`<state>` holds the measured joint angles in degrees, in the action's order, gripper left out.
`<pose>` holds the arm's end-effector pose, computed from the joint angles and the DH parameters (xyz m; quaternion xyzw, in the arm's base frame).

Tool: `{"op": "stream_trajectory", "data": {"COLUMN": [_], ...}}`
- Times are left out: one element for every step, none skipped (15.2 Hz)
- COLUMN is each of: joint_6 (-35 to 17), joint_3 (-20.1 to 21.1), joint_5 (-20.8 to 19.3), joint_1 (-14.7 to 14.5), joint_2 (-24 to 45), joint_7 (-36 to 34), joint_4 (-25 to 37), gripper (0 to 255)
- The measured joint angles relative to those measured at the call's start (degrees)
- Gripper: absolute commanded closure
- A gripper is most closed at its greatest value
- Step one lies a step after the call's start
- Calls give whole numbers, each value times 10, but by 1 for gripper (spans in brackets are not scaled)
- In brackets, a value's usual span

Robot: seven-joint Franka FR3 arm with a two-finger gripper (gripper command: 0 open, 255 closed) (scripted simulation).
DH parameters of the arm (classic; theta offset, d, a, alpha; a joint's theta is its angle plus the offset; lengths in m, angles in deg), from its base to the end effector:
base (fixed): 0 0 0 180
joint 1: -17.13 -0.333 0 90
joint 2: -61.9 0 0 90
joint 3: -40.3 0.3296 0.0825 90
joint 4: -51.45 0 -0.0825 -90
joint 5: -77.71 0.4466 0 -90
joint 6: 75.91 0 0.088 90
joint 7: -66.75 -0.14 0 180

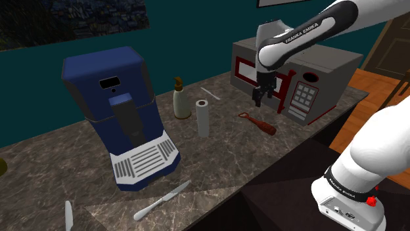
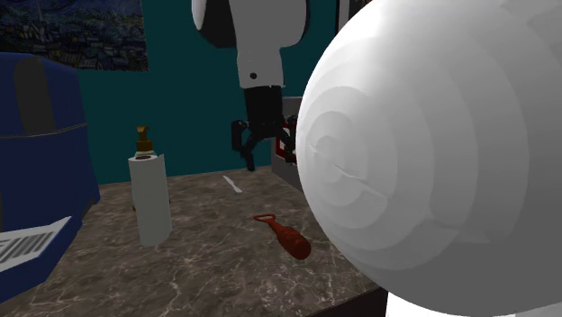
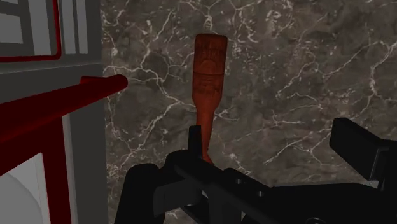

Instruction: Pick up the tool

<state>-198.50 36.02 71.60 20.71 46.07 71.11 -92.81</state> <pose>0.4590 -0.0692 0.3112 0.9981 0.0024 -0.0541 0.0277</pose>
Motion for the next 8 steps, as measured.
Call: {"op": "stream_trajectory", "data": {"joint_6": [-19,-35,-49,-69,-85,-98,-108,-122], "joint_3": [-2,-4,-5,-8,-9,-12,-13,-16], "joint_5": [-2,-4,-6,-9,-10,-11,-12,-13], "joint_1": [1,3,5,7,8,10,12,15], "joint_2": [26,39,59,79,105,131,155,179], "joint_7": [-1,0,0,1,0,2,2,5], "joint_4": [4,-1,3,-2,7,18,29,36], "gripper": [0,0,0,0,0,0,0,0]}}
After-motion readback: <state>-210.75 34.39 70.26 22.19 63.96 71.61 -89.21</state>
